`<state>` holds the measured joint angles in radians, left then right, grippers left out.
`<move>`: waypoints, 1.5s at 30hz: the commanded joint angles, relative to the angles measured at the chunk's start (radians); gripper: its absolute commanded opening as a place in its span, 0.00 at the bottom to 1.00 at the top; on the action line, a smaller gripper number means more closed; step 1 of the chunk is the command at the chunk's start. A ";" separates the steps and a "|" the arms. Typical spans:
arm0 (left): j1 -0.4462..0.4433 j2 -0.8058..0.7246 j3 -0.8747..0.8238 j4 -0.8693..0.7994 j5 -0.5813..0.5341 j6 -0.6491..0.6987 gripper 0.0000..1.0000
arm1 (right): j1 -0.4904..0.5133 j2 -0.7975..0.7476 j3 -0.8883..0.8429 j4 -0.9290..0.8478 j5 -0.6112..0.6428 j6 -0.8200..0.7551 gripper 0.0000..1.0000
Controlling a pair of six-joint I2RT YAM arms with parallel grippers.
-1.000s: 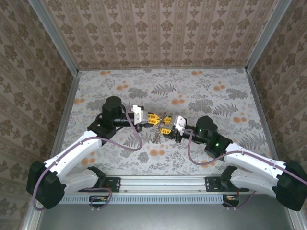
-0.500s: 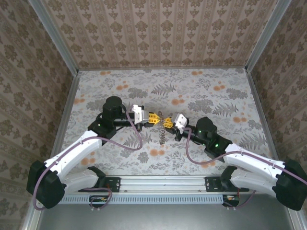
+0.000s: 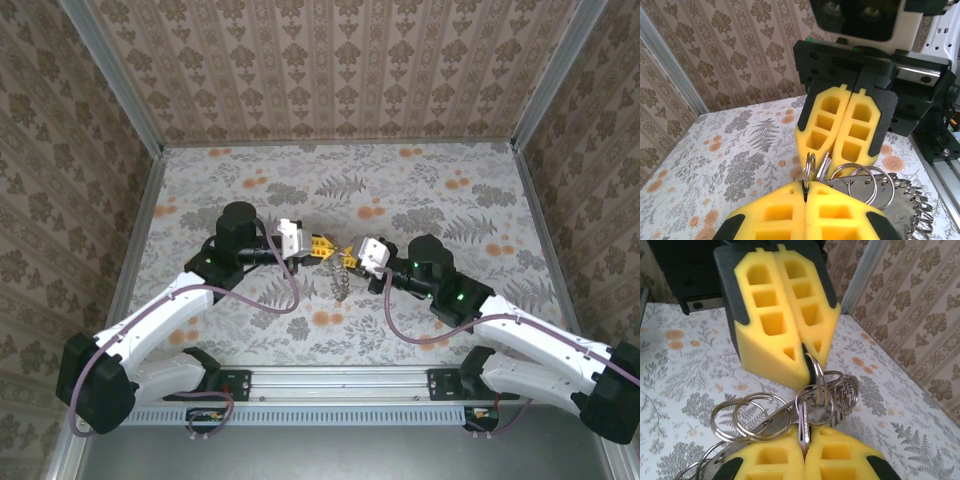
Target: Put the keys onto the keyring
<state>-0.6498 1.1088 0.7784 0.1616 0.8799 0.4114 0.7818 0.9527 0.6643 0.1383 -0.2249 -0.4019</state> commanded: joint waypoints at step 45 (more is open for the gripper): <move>0.234 -0.114 -0.049 -0.134 -0.426 -0.188 0.98 | 0.005 0.431 0.997 -1.085 0.338 -0.789 0.00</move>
<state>-0.4610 1.0237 0.7532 0.0643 0.6144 0.3134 0.7818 1.3571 1.6096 -0.9733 0.0746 -1.1755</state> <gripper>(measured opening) 0.811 0.068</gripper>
